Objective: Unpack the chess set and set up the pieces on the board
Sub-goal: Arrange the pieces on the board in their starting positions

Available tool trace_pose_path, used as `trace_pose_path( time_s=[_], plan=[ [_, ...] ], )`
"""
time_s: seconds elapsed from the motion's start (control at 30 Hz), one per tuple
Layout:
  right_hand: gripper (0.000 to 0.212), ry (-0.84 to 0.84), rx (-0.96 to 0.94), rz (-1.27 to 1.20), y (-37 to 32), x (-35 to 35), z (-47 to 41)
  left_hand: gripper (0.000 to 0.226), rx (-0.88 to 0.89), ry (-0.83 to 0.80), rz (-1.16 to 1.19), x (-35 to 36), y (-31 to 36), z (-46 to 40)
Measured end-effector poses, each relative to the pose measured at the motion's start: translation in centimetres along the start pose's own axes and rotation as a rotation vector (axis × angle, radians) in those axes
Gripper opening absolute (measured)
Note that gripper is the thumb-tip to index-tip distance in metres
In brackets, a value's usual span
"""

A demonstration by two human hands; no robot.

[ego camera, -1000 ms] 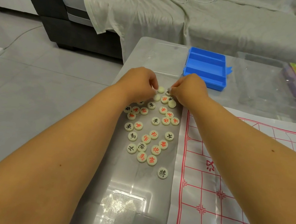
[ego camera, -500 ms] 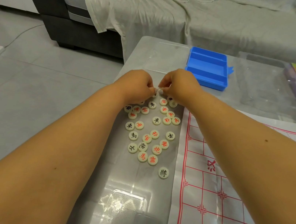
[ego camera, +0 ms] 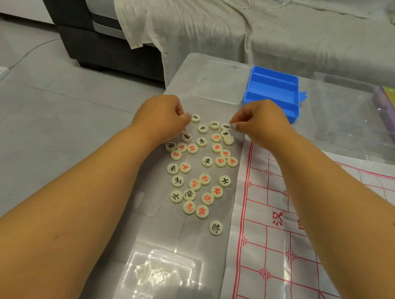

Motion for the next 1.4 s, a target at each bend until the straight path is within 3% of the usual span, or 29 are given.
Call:
trace_pose_path(
  time_s=[0.17, 0.37, 0.53, 0.73, 0.9, 1.07, 1.27, 1.4],
  plan=[
    [0.02, -0.071, -0.038, 0.098, -0.3, 1.9, 1.8, 0.022, 0.028, 0.047, 0.163, -0.4, -1.6, 2.6],
    [0.011, 0.004, -0.08, 0.081, -0.4, 1.3, 2.4, 0.024, 0.041, 0.136, 0.347, -1.0, -2.9, 4.1],
    [0.011, -0.01, -0.109, 0.144, 0.2, 1.3, 3.6, 0.017, 0.028, 0.089, 0.354, -0.6, -3.2, 4.1],
    [0.031, -0.062, -0.091, 0.098, 0.9, 1.0, 5.1, 0.012, 0.057, 0.055, 0.328, -1.0, -3.4, 6.3],
    [0.025, -0.068, -0.069, 0.064, 0.4, 1.3, 6.4, 0.013, 0.063, 0.099, 0.342, -1.4, -2.7, 8.8],
    [0.034, -0.119, -0.06, 0.136, -0.5, 2.8, 6.6, 0.008, 0.042, 0.0, 0.24, -0.4, -1.0, 9.7],
    [0.029, -0.147, -0.1, 0.166, -1.9, 3.0, 6.3, 0.02, 0.025, -0.177, -0.137, 1.2, 1.6, 8.5],
    [0.028, -0.165, -0.165, 0.163, -2.8, 3.3, 6.4, 0.015, 0.008, -0.22, -0.147, 1.2, 1.9, 8.5]
  ],
)
Point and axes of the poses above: each hand's wrist, its own z-axis away from the middle knuckle, its own x-axis out of the palm, y = z × x, the point moved 10 cm from there along -z, towards the middle knuckle, and after that the axes turned 10 degrees about z, right-handed, at the moved point
